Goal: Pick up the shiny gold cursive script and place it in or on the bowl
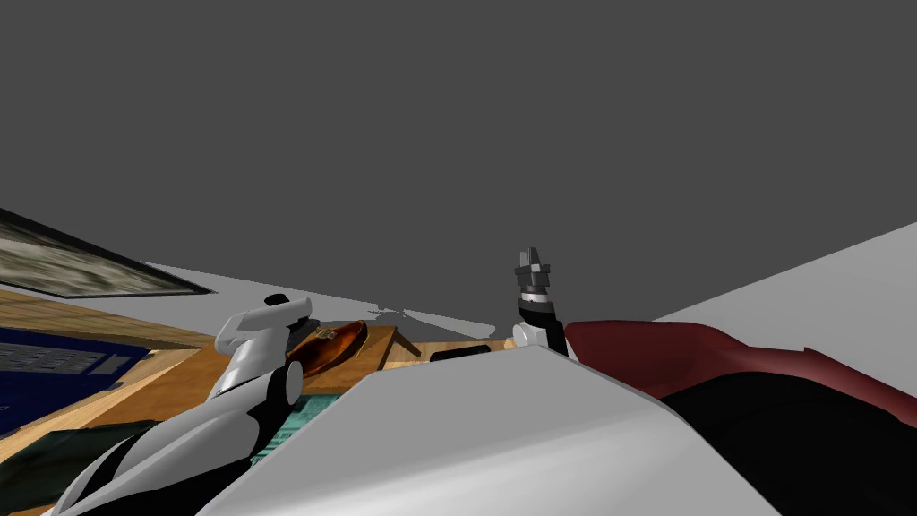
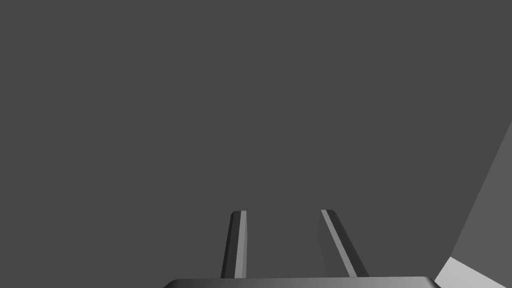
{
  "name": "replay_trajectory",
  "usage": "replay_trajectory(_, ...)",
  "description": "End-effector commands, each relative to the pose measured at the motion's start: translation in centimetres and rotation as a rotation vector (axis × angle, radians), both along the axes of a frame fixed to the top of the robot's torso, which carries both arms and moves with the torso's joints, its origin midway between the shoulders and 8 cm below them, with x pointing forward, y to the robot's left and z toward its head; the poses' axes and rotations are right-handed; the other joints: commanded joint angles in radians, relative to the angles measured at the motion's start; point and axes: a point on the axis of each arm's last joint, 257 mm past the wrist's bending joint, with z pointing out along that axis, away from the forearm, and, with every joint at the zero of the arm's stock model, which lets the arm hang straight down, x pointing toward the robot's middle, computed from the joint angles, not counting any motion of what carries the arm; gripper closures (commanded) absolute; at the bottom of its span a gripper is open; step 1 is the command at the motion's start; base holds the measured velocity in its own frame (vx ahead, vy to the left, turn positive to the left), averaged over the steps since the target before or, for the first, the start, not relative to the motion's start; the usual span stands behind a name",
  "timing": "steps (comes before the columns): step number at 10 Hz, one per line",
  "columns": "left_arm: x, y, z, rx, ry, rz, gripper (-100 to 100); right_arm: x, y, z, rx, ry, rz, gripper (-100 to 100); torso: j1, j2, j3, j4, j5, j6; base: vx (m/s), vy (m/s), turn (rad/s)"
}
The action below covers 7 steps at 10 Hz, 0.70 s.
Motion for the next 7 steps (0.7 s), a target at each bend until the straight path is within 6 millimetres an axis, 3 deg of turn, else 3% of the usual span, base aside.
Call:
replay_trajectory(1, 0.0, 0.3, 1.1, 0.0, -0.001, 0.0, -100, 0.0, 0.0, 0.0, 0.0, 0.0, 0.0, 0, 0.0, 0.0, 0.0, 0.0, 0.0, 0.0, -0.002, -0.012, 0.003)
replay_trajectory(7, 0.0, 1.3, 5.7, 0.0, -0.004, -0.001, -100, 0.0, 0.0, 0.0, 0.0, 0.0, 0.0, 0, -0.002, 0.0, 0.0, 0.0, -0.001, 0.0, -0.002, -0.019, 0.006)
